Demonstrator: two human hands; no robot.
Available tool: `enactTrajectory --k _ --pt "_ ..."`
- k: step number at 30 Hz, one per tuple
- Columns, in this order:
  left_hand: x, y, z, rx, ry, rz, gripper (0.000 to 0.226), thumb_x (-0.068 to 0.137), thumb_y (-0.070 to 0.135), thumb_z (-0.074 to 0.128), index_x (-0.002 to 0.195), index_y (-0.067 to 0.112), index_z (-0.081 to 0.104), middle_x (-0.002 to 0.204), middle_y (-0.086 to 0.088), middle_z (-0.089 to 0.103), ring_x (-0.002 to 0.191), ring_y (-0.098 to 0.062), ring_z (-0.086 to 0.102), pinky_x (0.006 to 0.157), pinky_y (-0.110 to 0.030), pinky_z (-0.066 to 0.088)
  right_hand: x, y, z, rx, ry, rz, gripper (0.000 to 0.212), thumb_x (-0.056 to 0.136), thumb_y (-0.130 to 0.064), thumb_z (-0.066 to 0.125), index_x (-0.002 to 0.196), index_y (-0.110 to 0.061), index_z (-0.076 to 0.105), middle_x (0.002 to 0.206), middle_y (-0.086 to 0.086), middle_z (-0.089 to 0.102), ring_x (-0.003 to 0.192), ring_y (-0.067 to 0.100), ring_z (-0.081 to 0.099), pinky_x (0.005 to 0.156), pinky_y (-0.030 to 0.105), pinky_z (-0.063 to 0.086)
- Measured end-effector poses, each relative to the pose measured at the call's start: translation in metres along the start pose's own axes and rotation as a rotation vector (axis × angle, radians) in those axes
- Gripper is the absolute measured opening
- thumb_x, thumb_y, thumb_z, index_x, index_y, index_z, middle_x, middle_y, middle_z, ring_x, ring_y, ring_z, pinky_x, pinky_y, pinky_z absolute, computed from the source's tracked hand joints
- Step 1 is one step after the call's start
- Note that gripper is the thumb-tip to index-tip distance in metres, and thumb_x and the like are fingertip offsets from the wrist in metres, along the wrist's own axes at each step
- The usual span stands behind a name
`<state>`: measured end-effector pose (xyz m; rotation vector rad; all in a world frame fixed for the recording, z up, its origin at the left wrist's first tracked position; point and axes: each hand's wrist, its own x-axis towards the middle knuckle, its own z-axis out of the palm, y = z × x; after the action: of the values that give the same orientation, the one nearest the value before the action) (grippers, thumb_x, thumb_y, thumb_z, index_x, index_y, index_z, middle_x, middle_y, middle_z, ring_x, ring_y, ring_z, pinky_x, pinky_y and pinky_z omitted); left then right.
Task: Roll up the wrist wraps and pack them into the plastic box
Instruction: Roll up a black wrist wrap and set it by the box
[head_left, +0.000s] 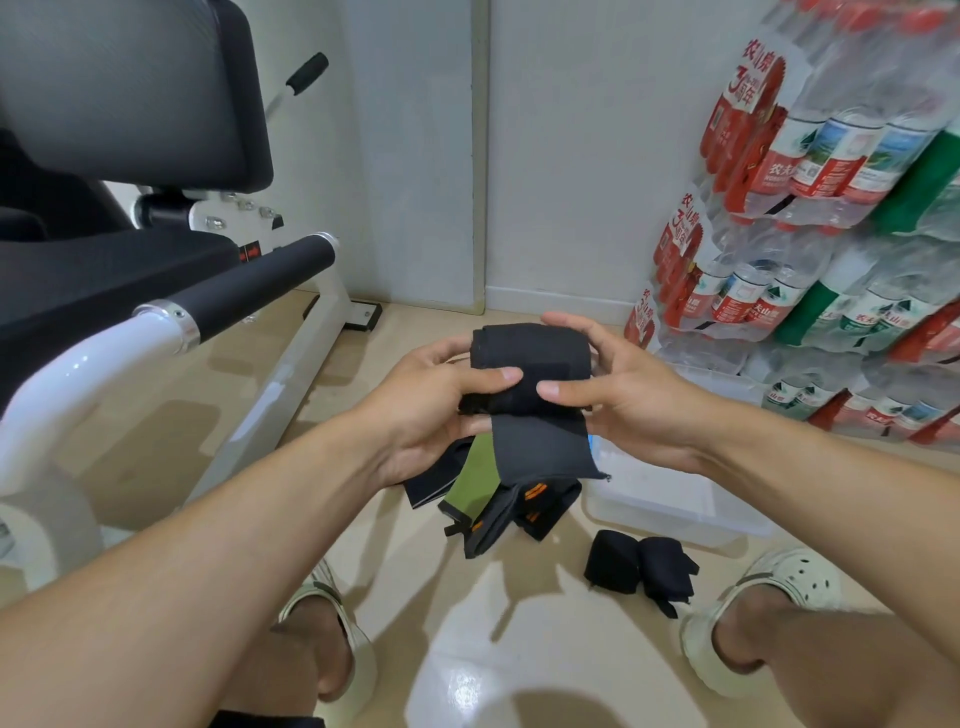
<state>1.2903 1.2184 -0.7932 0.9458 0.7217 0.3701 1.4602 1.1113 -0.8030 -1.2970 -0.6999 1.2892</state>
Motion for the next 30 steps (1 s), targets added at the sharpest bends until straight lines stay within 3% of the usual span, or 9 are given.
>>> enactTrajectory --k 2,5,10,13,17,20,23,26,30 --pt "0.0 0.001 0.001 0.003 0.003 0.039 0.048 0.083 -0.016 0.067 0.124 0.008 0.06 0.113 -0.012 0.074 0.095 -0.026 0.075 0.071 -0.04 0.063 0.0 -0.002 0.0 0.043 -0.022 0.031 0.062 0.08 -0.016 0.076 0.138 -0.024 0.057 0.13 0.004 0.07 0.121 0.027 0.067 0.099 0.049 0.057" --pt "0.001 -0.002 0.0 0.083 0.025 0.12 0.06 0.076 -0.024 0.069 0.122 0.014 0.063 0.115 -0.01 0.07 0.092 -0.023 0.075 0.07 -0.036 0.062 -0.002 -0.004 0.002 0.066 -0.045 0.086 0.048 0.093 -0.033 0.066 0.138 -0.017 0.059 0.134 0.009 0.068 0.125 0.027 0.065 0.104 0.049 0.054" --pt "0.001 -0.008 -0.003 0.329 0.014 0.318 0.067 0.068 -0.032 0.068 0.109 0.021 0.068 0.121 -0.009 0.067 0.082 -0.015 0.071 0.062 -0.025 0.056 -0.005 -0.008 0.011 0.197 0.015 0.198 0.049 0.094 -0.036 0.064 0.135 -0.008 0.061 0.128 0.018 0.07 0.113 0.033 0.071 0.093 0.048 0.06" --pt "-0.001 -0.007 -0.002 0.375 -0.006 0.359 0.069 0.066 -0.035 0.06 0.107 0.019 0.068 0.111 -0.007 0.068 0.079 -0.011 0.07 0.062 -0.026 0.056 -0.006 -0.01 0.012 0.308 -0.003 0.267 0.052 0.092 -0.04 0.065 0.13 -0.004 0.063 0.127 0.023 0.069 0.117 0.037 0.068 0.105 0.053 0.052" --pt "-0.003 -0.007 0.001 0.342 -0.03 0.306 0.067 0.063 -0.033 0.053 0.102 0.018 0.071 0.12 -0.002 0.068 0.093 -0.01 0.07 0.065 -0.024 0.056 -0.007 -0.007 0.01 0.331 -0.004 0.279 0.043 0.094 -0.03 0.064 0.125 -0.001 0.066 0.121 0.021 0.071 0.119 0.039 0.067 0.101 0.049 0.054" --pt "0.0 -0.006 0.004 0.138 0.004 0.167 0.062 0.059 -0.011 0.055 0.115 0.015 0.067 0.126 -0.01 0.062 0.104 -0.023 0.063 0.072 -0.034 0.058 -0.004 -0.003 0.008 0.277 0.058 0.182 0.039 0.09 -0.021 0.067 0.125 -0.004 0.066 0.121 0.016 0.071 0.12 0.033 0.067 0.098 0.045 0.057" --pt "-0.002 -0.001 0.006 -0.001 0.007 0.012 0.031 0.085 0.009 0.068 0.116 0.013 0.064 0.113 -0.009 0.066 0.098 -0.024 0.067 0.081 -0.038 0.059 -0.002 -0.001 0.006 0.241 0.109 0.051 0.055 0.078 -0.015 0.076 0.131 -0.009 0.062 0.13 0.015 0.069 0.119 0.03 0.068 0.098 0.044 0.058" --pt "-0.002 -0.004 0.005 0.072 -0.013 -0.028 0.052 0.074 0.027 0.08 0.121 0.01 0.066 0.102 -0.005 0.076 0.093 -0.023 0.074 0.077 -0.032 0.06 -0.002 0.003 0.009 0.233 0.106 -0.027 0.062 0.075 -0.011 0.076 0.134 -0.009 0.058 0.131 0.018 0.068 0.121 0.035 0.066 0.103 0.045 0.054" --pt "-0.002 -0.008 0.004 0.138 -0.011 0.013 0.064 0.065 0.014 0.086 0.124 0.007 0.062 0.11 -0.011 0.076 0.097 -0.023 0.075 0.084 -0.035 0.059 0.0 0.011 0.01 0.214 0.074 -0.056 0.06 0.084 -0.01 0.073 0.14 -0.008 0.052 0.132 0.02 0.067 0.122 0.033 0.066 0.102 0.038 0.055"
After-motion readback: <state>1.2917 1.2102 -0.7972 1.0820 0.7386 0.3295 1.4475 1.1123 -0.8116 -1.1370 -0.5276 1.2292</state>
